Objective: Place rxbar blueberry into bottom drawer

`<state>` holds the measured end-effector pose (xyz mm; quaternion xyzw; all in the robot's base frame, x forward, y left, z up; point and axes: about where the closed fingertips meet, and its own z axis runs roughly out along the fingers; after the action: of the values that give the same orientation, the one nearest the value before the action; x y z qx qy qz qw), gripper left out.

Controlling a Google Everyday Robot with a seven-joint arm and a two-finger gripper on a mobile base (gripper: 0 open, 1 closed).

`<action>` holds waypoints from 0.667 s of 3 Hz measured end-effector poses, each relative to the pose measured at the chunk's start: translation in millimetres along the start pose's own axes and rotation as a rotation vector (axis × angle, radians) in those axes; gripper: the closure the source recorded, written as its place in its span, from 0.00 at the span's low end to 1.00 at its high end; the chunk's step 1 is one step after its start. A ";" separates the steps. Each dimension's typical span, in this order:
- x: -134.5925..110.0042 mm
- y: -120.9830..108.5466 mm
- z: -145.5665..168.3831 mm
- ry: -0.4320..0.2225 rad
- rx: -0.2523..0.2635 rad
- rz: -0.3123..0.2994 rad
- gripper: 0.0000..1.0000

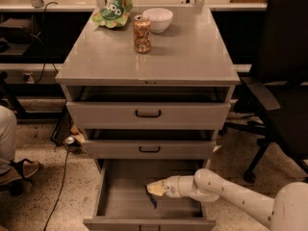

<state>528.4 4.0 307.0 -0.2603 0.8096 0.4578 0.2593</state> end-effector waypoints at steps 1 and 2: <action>0.6 1.1 1.9 0.001 -0.003 0.000 0.55; 1.0 2.4 3.7 0.002 -0.007 0.000 0.31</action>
Offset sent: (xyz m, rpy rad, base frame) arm -0.0007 0.0018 -0.0005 0.0016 0.0012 0.0024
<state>526.8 8.1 306.2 -0.2616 0.8083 0.4603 0.2573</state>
